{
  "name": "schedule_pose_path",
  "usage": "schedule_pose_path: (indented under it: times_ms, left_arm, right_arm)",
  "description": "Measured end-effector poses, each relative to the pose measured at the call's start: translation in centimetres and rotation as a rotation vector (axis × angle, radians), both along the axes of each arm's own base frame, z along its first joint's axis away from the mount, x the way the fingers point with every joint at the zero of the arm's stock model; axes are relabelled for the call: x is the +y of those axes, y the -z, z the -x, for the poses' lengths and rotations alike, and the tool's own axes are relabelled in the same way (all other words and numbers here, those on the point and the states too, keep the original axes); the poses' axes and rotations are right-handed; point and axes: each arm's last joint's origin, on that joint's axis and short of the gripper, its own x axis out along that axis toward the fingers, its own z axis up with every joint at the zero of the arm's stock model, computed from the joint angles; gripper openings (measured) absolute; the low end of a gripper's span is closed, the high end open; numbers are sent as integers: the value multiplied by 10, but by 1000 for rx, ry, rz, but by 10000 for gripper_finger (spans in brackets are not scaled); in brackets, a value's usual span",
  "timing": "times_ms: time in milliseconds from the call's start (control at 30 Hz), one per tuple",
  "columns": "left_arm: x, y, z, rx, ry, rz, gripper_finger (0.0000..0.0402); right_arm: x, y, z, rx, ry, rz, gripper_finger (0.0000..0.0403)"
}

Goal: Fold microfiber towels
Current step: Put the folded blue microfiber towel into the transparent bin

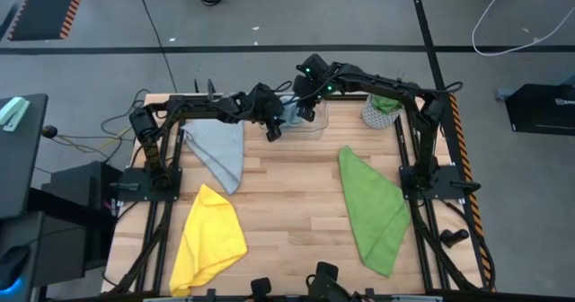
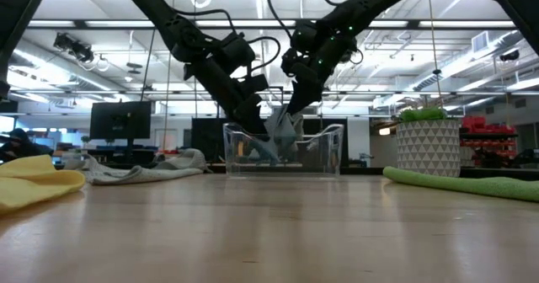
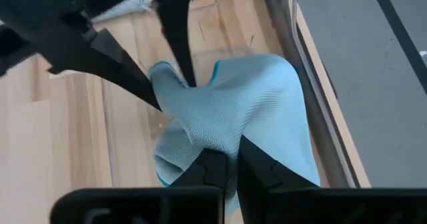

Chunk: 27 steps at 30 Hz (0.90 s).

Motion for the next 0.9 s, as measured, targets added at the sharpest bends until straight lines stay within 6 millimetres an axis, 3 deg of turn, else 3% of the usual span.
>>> schedule_pose_path:
  times_ms: [200, 533, 900]
  left_arm:
    - [2, -2, 4, 73, 10, -96, 16]
    - [11, -34, 19, 87, -27, -275, 10]
    - [13, -39, 21, 180, -11, -443, 9]
  right_arm:
    - [3, -7, 6, 18, -3, 2, 19]
    - [-5, -2, 15, 121, -69, 106, 20]
    - [-6, -2, 15, 226, -197, 307, 20]
